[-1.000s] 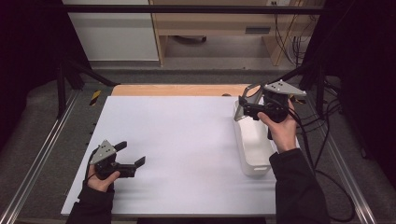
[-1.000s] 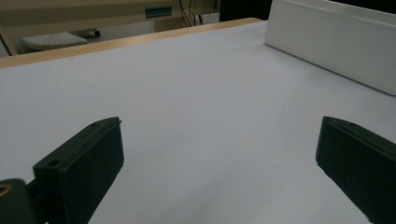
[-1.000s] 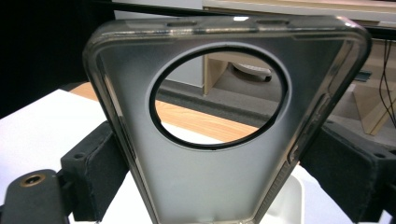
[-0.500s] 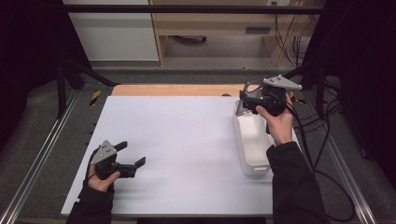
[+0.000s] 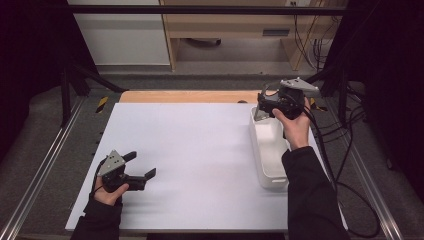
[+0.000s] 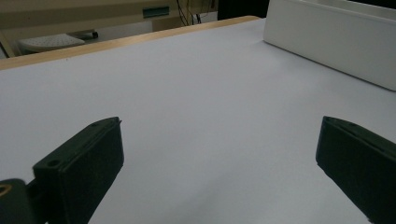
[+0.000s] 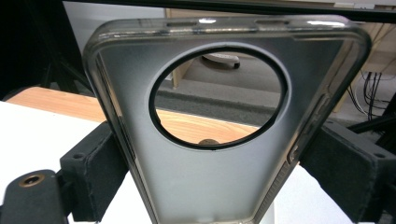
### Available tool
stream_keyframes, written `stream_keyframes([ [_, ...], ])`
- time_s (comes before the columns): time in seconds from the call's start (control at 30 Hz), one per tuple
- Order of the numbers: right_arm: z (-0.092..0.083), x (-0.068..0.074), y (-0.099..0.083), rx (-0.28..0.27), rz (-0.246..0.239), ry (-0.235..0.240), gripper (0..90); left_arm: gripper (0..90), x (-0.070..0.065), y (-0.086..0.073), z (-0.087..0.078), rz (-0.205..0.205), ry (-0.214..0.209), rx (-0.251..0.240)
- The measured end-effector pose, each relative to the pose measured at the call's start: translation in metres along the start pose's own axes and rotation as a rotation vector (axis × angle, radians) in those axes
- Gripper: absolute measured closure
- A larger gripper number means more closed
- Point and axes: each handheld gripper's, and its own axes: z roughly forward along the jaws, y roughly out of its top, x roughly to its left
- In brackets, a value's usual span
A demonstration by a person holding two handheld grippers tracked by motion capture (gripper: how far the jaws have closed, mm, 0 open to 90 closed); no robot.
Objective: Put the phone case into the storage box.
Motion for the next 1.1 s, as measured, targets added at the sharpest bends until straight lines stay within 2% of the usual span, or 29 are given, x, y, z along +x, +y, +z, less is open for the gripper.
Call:
stream_keyframes([
  [0.63, 0.029, -0.013, -0.013, 0.045, 0.033, -0.057, 11.4, 0.4, 0.001, -0.001, 0.001, 0.006, -0.002, 0.005],
  [1.1, 0.048, -0.011, -0.021, 0.073, 0.043, -0.087, 11.4, 0.4, 0.0, -0.001, 0.002, 0.009, -0.003, 0.008],
])
